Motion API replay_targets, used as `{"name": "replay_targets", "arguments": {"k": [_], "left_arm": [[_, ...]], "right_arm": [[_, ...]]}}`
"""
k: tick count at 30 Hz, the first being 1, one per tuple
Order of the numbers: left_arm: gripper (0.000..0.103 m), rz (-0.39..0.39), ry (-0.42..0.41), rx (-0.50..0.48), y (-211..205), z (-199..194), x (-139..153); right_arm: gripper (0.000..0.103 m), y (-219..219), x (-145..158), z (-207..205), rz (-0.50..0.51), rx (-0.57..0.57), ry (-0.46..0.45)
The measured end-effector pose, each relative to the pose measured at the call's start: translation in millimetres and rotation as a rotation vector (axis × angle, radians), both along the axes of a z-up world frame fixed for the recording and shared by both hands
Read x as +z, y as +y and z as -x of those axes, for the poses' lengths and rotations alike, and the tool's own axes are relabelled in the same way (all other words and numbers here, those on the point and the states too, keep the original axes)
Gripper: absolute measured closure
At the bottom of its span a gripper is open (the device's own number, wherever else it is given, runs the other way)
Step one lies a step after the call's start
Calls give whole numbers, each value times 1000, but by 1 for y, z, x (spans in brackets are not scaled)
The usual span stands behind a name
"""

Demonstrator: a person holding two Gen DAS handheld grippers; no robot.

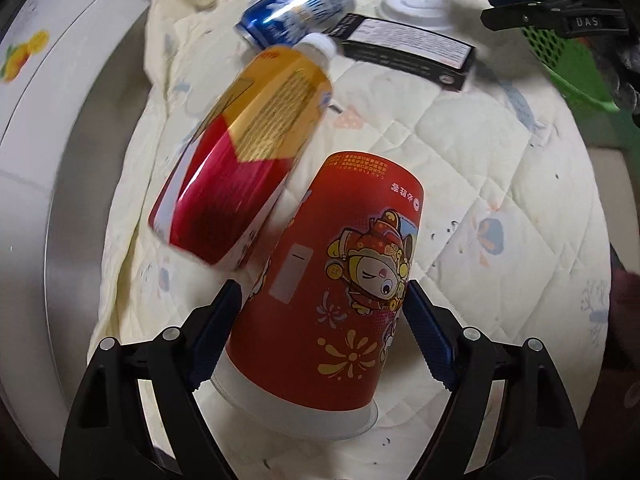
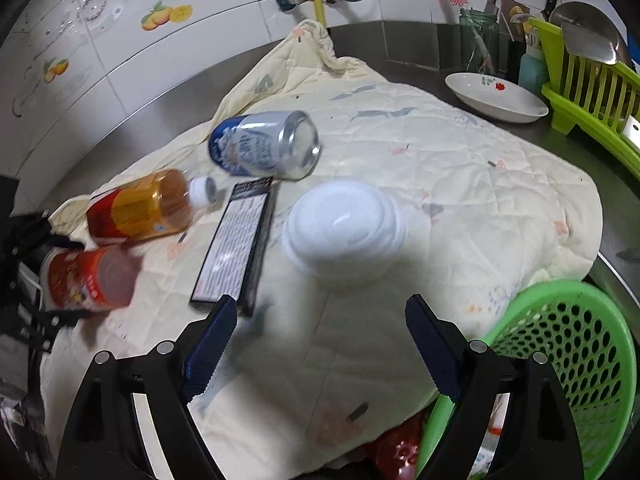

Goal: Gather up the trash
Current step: 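Grasp the red cartoon-printed cup with left gripper while right gripper grasps the white lid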

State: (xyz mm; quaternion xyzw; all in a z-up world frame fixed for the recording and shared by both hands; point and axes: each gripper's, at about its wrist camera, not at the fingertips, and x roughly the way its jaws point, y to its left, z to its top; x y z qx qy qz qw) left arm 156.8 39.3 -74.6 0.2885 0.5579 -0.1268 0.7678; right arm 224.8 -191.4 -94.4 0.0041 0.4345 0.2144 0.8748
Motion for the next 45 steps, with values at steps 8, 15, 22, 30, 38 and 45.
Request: {"name": "replay_targets", "arguments": {"k": [8, 15, 22, 30, 38, 45], "left_arm": [[23, 81, 44, 57, 1, 8, 2], [23, 103, 72, 74, -1, 13, 0], [23, 119, 78, 80, 3, 6, 0], [19, 108, 81, 55, -1, 5, -1], [23, 74, 70, 69, -4, 5, -10], [30, 123, 26, 74, -12, 18, -3]], "right_arm": [[20, 15, -7, -34, 50, 11, -6], [20, 23, -20, -49, 111, 20, -10], [19, 24, -26, -61, 114, 22, 3], [20, 26, -25, -59, 120, 25, -15], [20, 9, -16, -39, 72, -12, -29], [20, -18, 1, -9, 37, -58, -54]]}}
